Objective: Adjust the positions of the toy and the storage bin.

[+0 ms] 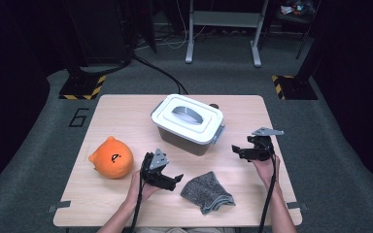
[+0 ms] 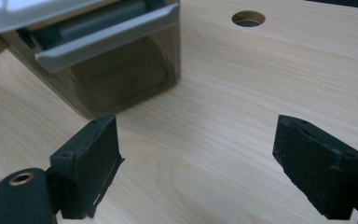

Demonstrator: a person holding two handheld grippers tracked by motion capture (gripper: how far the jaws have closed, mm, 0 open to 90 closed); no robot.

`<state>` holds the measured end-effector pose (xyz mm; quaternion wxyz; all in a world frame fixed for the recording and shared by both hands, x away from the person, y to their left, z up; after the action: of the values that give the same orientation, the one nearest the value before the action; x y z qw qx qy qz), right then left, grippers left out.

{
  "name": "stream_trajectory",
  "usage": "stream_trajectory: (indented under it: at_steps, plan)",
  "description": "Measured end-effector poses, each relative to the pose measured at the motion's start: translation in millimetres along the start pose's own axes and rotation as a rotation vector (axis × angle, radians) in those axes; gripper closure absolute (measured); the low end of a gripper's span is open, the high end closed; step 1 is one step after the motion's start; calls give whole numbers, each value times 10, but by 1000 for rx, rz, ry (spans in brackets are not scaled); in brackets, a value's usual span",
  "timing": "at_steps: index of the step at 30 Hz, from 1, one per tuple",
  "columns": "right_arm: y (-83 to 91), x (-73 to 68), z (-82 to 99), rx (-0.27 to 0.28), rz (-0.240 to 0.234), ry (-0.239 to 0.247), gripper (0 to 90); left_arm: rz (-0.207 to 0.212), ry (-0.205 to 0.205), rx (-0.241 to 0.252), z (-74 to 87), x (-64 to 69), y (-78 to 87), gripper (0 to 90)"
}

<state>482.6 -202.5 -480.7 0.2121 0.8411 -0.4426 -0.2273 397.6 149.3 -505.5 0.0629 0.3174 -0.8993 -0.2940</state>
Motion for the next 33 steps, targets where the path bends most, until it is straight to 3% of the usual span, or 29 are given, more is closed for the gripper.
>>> stream_trajectory:
  at_steps: [5,10,17,25,30,33]
  plan:
    - [-28,-20,-126,25,-17,0,226,-17,45,-29,266,-68,-19,0]
    - [-76,-55,-275,46,-16,8,329,-30,77,-22,395,-104,16,0]
    - [-167,-88,-443,57,-3,-13,452,-29,102,-28,489,-118,26,0]
    - [-260,-94,-545,82,3,-48,605,-24,95,-47,502,-119,15,1]
    - [-334,-127,-587,78,15,-31,633,-26,90,-58,502,-120,8,1]
    - [-369,-124,-604,84,5,-45,651,-22,92,-71,503,-108,-1,2]
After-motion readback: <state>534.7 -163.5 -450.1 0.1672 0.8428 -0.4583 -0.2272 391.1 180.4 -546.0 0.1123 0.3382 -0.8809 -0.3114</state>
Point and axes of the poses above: each handheld gripper's, and its own axes: y roughly backward along the jaws, z roughly out of its underside, x roughly to its right, the point moved 3 cm from there along -y, roughly forward along the jaws, and after that the axes turned 5 degrees about -y, right-handed, at the moved point
